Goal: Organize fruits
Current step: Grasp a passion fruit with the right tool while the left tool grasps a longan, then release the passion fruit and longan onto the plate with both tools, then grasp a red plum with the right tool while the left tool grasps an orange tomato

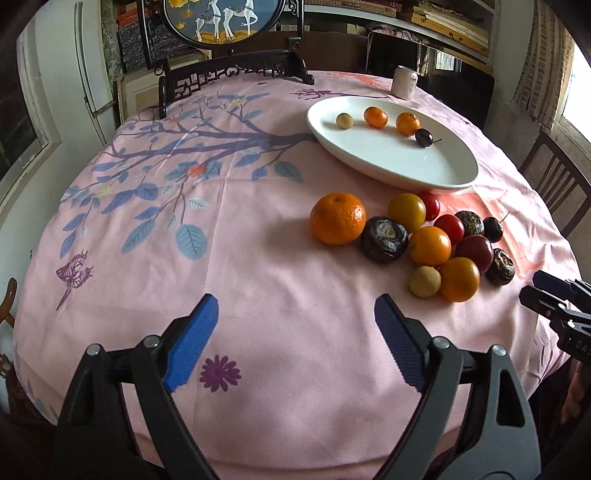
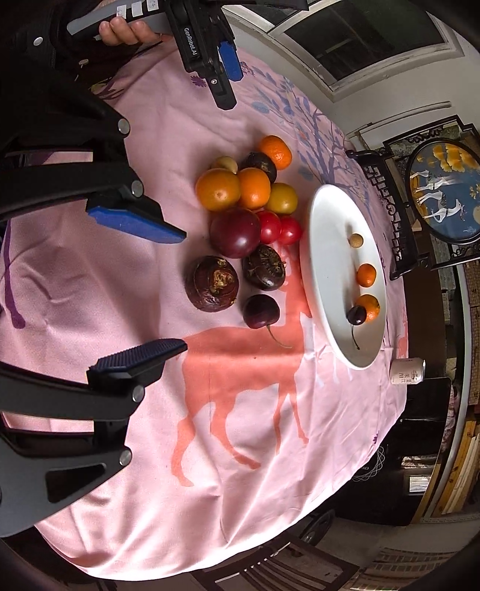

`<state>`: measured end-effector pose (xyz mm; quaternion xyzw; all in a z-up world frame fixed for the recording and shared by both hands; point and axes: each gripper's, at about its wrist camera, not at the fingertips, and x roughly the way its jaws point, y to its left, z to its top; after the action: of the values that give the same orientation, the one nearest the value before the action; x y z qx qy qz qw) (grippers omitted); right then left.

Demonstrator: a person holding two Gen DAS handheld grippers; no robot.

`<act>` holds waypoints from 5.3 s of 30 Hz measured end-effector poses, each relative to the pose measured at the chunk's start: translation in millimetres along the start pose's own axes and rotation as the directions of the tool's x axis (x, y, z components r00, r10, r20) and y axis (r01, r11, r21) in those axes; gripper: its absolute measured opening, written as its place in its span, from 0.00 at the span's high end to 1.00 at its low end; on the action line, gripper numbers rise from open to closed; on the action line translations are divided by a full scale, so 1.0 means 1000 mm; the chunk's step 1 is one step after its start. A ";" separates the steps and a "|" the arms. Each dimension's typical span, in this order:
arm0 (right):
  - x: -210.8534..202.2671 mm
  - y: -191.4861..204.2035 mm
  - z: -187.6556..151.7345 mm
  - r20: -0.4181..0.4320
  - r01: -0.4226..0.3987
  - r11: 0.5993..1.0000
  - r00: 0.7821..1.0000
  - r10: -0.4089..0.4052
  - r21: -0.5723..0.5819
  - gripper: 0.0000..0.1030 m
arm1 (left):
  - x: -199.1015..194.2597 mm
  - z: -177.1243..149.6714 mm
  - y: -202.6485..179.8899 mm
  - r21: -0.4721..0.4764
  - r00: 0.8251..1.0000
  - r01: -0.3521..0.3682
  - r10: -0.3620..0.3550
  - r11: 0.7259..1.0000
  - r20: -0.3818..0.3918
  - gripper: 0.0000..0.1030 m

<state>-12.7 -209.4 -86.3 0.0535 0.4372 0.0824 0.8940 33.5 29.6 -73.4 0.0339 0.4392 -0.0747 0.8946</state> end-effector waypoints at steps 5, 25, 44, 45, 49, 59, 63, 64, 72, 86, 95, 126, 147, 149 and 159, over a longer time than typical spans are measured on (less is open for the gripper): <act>0.023 0.005 0.010 -0.027 0.021 0.999 0.999 -0.021 -0.029 0.47 | -0.001 -0.003 -0.013 0.035 0.999 0.048 -0.048 0.998 -0.009 0.14; 0.020 -0.014 0.001 -0.043 0.003 0.999 0.999 -0.002 0.034 0.61 | 0.046 0.007 -0.070 0.108 0.990 0.099 -0.087 0.989 -0.110 0.29; 0.015 -0.012 -0.002 -0.006 -0.016 0.999 1.000 0.016 0.037 0.61 | 0.045 0.015 -0.082 0.125 0.989 0.136 -0.127 0.983 -0.078 0.77; 0.013 -0.012 0.000 0.001 -0.022 0.999 1.000 0.022 0.043 0.62 | 0.042 0.015 -0.081 0.119 0.988 0.144 -0.135 0.982 -0.078 0.77; 0.004 -0.009 0.004 0.038 -0.023 0.999 0.999 0.022 0.040 0.62 | 0.026 0.015 -0.075 0.118 0.988 0.149 -0.144 0.982 -0.047 0.77; -0.002 -0.007 0.010 0.064 -0.035 0.997 0.997 0.031 0.067 0.61 | 0.000 0.029 -0.049 0.076 0.986 0.168 -0.169 0.983 0.008 0.77; 0.000 -0.003 0.021 0.049 -0.041 0.998 0.998 0.038 0.044 0.61 | -0.002 0.057 -0.039 0.080 0.991 0.126 -0.129 0.989 0.031 0.77; -0.002 -0.001 0.027 0.054 -0.041 0.999 0.998 0.039 0.029 0.61 | -0.002 0.067 -0.037 0.082 0.992 0.113 -0.117 0.990 0.041 0.77; 0.026 0.002 0.135 0.081 -0.124 0.991 0.989 0.127 -0.045 0.62 | 0.062 0.175 -0.043 0.033 0.991 0.116 -0.113 0.993 -0.066 0.77; 0.162 0.014 0.202 -0.141 -0.033 0.986 0.990 0.010 -0.162 0.62 | 0.170 0.220 -0.056 -0.020 0.972 0.103 -0.104 0.995 -0.210 0.74; 0.061 0.003 0.175 0.041 0.053 0.985 0.998 -0.047 -0.167 0.45 | 0.068 0.193 -0.038 0.009 0.994 0.109 -0.109 0.994 0.000 0.29; 0.040 0.027 0.021 0.006 -0.044 0.994 0.999 0.045 -0.103 0.50 | -0.010 -0.002 -0.019 0.073 0.994 0.102 -0.105 0.992 0.035 0.15; -0.007 -0.009 -0.002 0.030 -0.011 1.000 0.999 0.011 -0.014 0.62 | 0.024 0.011 -0.098 0.141 0.978 0.198 -0.188 0.970 -0.086 0.18; -0.009 -0.015 -0.004 0.037 -0.020 1.000 0.999 0.020 0.001 0.62 | 0.030 0.013 -0.108 0.148 0.981 0.181 -0.168 0.972 -0.098 0.30; -0.016 -0.024 -0.011 0.053 -0.042 0.999 0.998 0.041 0.019 0.62 | 0.051 0.022 -0.122 0.145 0.984 0.143 -0.124 0.979 -0.131 0.65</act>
<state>-28.4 -235.7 -84.8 0.0736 0.4129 0.0951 0.9028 61.7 -98.8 -99.7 0.0777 0.4871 -0.1662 0.8538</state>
